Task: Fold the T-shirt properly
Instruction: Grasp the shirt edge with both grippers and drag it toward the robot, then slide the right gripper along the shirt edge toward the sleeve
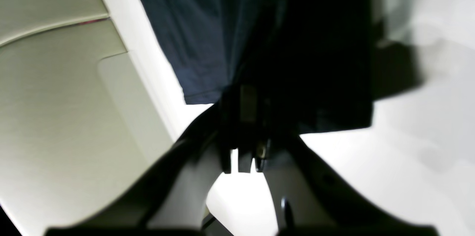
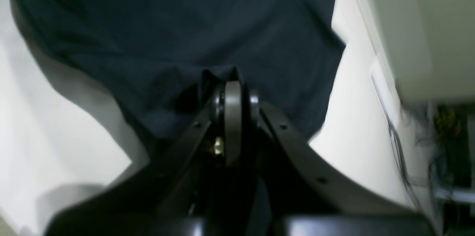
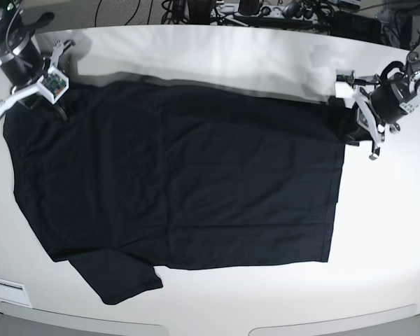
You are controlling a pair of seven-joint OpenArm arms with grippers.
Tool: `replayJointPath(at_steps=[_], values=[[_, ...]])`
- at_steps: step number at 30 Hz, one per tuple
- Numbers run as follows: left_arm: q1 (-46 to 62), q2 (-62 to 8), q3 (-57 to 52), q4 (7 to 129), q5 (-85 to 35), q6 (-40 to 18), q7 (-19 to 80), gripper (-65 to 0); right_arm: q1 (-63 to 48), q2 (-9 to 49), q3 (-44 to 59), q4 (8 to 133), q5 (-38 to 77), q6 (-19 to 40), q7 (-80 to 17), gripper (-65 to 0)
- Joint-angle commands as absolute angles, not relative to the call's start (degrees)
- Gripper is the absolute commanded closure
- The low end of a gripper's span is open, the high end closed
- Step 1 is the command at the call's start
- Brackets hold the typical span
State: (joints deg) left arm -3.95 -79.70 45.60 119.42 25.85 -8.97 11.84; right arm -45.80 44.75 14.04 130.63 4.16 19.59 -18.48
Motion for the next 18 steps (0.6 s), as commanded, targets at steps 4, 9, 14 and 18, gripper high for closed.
replayJointPath(at_steps=[4,9,14,18], values=[[-6.2,-78.6,45.0,116.4,26.3,-6.3,11.8,0.0,-40.1,47.4,14.5,125.4,7.3,22.3,-16.0,0.0],[-6.2,-75.4,45.0,113.1,26.3,-6.1,10.6,0.0,-33.5,48.4,12.2,118.8,10.4,24.7,-15.2,0.0],[-6.2,-74.2,45.0,112.4,26.3,-6.1,10.1,0.0,-27.1,51.1,5.0,114.9,10.2,24.7,-15.2,0.0],[-6.2,-74.3,45.0,112.4,26.1,-6.2,10.1,0.0,-21.8,53.8,-1.8,114.7,6.9,23.0,-15.2,0.0]])
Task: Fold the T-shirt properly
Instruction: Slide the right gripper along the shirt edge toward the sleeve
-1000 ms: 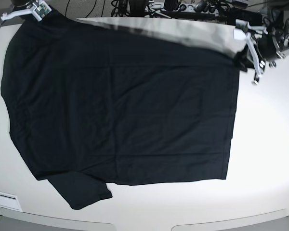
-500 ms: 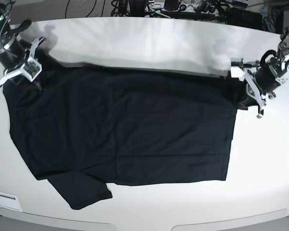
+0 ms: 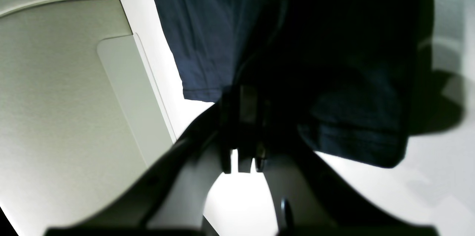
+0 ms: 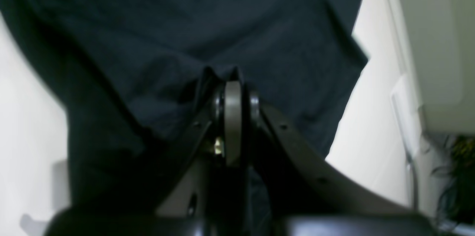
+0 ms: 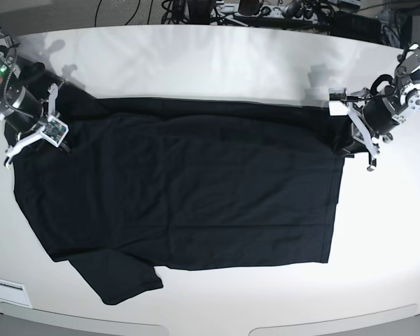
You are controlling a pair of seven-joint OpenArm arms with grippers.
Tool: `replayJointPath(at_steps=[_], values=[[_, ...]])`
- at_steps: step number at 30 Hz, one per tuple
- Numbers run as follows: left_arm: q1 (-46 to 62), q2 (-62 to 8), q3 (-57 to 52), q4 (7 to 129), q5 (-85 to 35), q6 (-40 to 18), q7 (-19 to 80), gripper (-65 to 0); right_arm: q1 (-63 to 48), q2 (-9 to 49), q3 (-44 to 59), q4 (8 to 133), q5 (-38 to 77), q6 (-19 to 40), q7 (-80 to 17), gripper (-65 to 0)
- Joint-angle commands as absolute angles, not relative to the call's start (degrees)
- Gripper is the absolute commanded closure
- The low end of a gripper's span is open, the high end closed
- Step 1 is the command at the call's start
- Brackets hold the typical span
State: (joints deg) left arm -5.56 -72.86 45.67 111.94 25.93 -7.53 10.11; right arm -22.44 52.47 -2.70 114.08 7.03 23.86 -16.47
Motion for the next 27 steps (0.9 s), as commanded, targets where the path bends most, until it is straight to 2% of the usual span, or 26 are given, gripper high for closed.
replayJointPath(at_steps=[1,22,27], values=[[-6.2,-74.3,45.0,112.4,25.7,-6.2,10.1,0.0,-20.4,54.4,-3.5,114.7,6.7,22.7,-15.2,0.0],[-5.3,-73.3,45.0,112.4,24.4,-6.2,10.2,0.0,0.8,59.3,-28.3,114.1,5.9,22.6,-15.2,0.0],[-5.3,-73.3,45.0,112.4,24.4,-6.2,10.2,0.0,7.2,60.0,-34.9,110.3,5.9,22.5,-15.2,0.0]])
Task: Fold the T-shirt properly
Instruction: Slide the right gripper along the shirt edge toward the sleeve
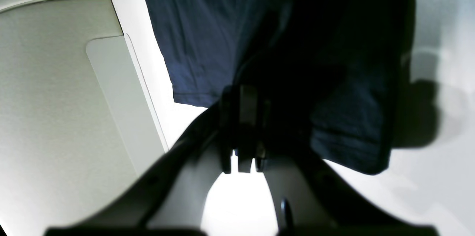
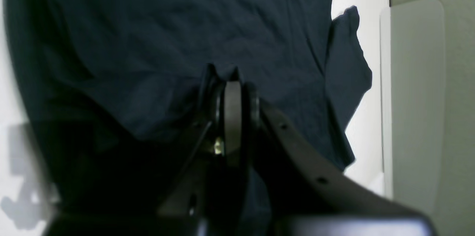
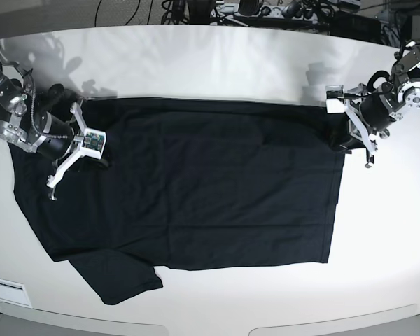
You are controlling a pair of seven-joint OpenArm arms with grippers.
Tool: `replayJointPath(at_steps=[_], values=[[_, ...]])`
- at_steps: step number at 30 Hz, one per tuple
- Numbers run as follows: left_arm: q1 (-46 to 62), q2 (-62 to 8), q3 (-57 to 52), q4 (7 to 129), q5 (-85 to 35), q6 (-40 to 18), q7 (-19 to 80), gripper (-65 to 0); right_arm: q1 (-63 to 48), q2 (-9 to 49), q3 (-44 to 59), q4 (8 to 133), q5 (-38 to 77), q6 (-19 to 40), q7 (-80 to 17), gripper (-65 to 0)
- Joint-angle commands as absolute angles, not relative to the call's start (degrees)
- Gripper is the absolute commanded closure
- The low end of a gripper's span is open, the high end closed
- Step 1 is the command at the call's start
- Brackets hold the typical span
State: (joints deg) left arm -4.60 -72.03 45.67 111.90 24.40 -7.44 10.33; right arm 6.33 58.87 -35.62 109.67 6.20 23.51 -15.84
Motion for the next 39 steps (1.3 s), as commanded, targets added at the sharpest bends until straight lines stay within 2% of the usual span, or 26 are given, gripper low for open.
replayJointPath(at_steps=[1,7,16,19,24,30,35,39], values=[[-5.3,-73.3,45.0,112.4,24.4,-6.2,10.3,0.0,8.8,59.9,-36.0,108.8,5.9,22.5,-15.2,0.0],[-5.3,-73.1,45.0,112.4,24.4,-6.1,10.4,0.0,15.1,58.6,-38.5,101.9,6.1,20.3,-15.1,0.0],[-5.3,-72.8,45.0,112.4,25.0,-6.0,11.0,0.0,18.7,57.7,-38.5,100.7,9.6,22.1,-14.4,0.0],[-5.3,-72.8,45.0,112.4,25.0,-4.0,11.3,0.0,19.0,57.6,-38.5,100.7,10.7,24.3,-14.4,0.0],[-5.8,-72.9,44.2,112.3,25.3,0.0,14.7,0.0,18.9,57.6,-38.5,100.4,10.5,24.3,-17.2,0.0],[-5.7,-73.6,42.3,112.2,25.5,-0.7,15.1,0.0,18.9,57.6,-38.5,98.7,10.5,24.2,-20.2,0.0],[-5.2,-73.5,42.3,112.0,23.6,-5.3,15.1,0.0,18.9,57.6,-38.5,98.3,10.5,19.2,-26.2,0.0],[-5.3,-73.5,42.3,112.0,22.0,-5.8,15.1,0.0,18.9,57.6,-38.5,98.3,10.5,18.4,-28.1,0.0]])
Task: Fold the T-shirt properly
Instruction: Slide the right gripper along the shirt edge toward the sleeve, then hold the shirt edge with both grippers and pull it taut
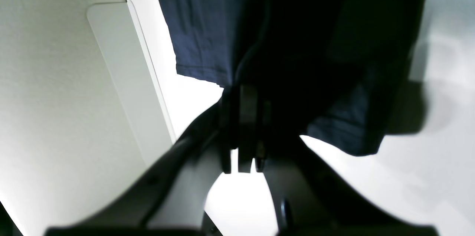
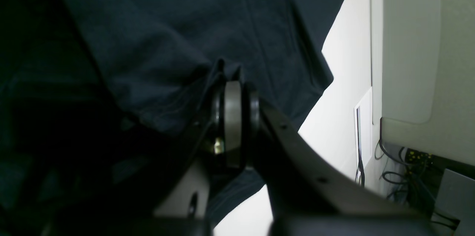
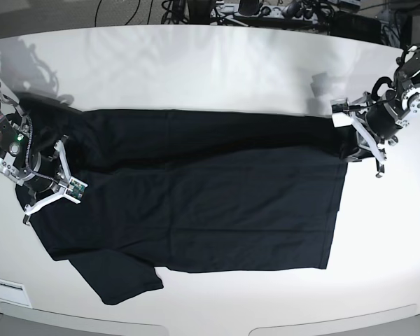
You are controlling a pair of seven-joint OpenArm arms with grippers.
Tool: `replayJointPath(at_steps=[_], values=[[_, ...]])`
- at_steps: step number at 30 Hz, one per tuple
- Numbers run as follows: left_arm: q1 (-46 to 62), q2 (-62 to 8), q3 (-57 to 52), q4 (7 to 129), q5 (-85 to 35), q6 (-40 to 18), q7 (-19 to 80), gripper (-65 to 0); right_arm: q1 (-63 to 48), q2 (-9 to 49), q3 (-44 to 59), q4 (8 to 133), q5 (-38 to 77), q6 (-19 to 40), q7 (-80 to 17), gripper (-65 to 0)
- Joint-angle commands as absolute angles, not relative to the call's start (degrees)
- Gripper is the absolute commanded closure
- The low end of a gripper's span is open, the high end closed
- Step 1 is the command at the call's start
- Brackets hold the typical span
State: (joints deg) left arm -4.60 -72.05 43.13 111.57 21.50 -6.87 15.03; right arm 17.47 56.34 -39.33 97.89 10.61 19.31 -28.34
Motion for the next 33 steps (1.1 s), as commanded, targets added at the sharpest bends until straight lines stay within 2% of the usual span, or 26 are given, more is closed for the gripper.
replayJointPath(at_steps=[1,8,10,11,13,14,15,16,18,20,21,22,23,24,25,28,33], values=[[-5.2,-73.5,42.3,112.0,22.0,-5.8,15.1,0.0,18.9,57.6,-38.5,98.3,10.5,18.4,-28.2,0.0],[-5.3,-73.1,42.3,112.0,18.9,-5.7,15.0,0.0,18.5,57.5,-38.5,98.3,10.9,18.6,-30.0,0.0],[-5.3,-72.7,42.3,112.0,19.0,-4.0,14.8,0.0,18.6,57.1,-38.5,98.3,11.0,16.2,-28.5,0.0],[-5.3,-72.5,42.3,112.0,18.9,-2.4,14.9,-7.0,18.6,56.7,-38.5,98.3,11.0,14.0,-28.3,-1.8],[-5.3,-72.4,42.3,112.0,17.0,-0.6,15.1,-24.4,18.6,55.8,-38.5,98.2,11.0,11.7,-29.6,-21.5],[-5.3,-72.4,42.3,112.0,15.3,-0.1,15.1,-29.4,18.6,55.5,-38.5,98.2,11.0,11.9,-29.9,-30.5],[-5.3,-72.4,42.3,112.0,12.6,0.5,15.4,-29.9,18.5,55.4,-38.5,98.2,11.2,11.9,-30.2,-35.2],[-5.2,-72.4,42.3,112.0,9.3,1.8,15.5,-29.7,18.6,55.3,-38.5,98.2,11.8,11.6,-30.8,-35.7],[-4.6,-72.4,42.3,112.0,2.7,8.1,15.5,-28.1,18.6,55.3,-38.5,98.2,13.6,9.0,-31.4,-35.6],[-3.1,-72.4,42.3,112.0,0.4,17.4,15.3,-19.3,18.5,55.3,-38.5,98.2,15.4,5.6,-32.1,-35.3],[-2.0,-72.4,42.3,112.0,-0.2,21.8,15.1,-11.7,18.6,55.2,-38.5,98.2,15.7,4.1,-33.1,-32.4],[-1.0,-72.4,42.3,112.0,-1.0,25.4,14.9,-2.5,18.5,55.2,-38.5,98.2,15.7,2.7,-34.2,-25.9],[-0.2,-72.4,42.3,112.0,-1.0,26.7,14.9,0.0,18.6,55.2,-38.5,98.2,15.7,1.2,-35.6,-16.1],[0.4,-72.4,42.3,112.0,-0.9,26.3,15.1,0.0,18.6,55.2,-38.5,98.2,15.7,-0.4,-37.1,-4.8],[0.8,-72.4,42.3,112.0,-0.9,25.1,15.1,0.0,18.6,55.2,-38.5,98.2,15.7,-1.7,-38.3,0.0],[1.1,-72.0,42.3,112.1,-2.2,19.7,15.0,0.0,18.6,55.2,-38.5,98.3,17.9,-1.3,-40.7,0.0],[1.1,-70.9,42.3,112.1,-7.4,13.8,14.3,0.0,16.6,55.1,-38.5,98.4,25.2,6.9,-41.6,0.0]])
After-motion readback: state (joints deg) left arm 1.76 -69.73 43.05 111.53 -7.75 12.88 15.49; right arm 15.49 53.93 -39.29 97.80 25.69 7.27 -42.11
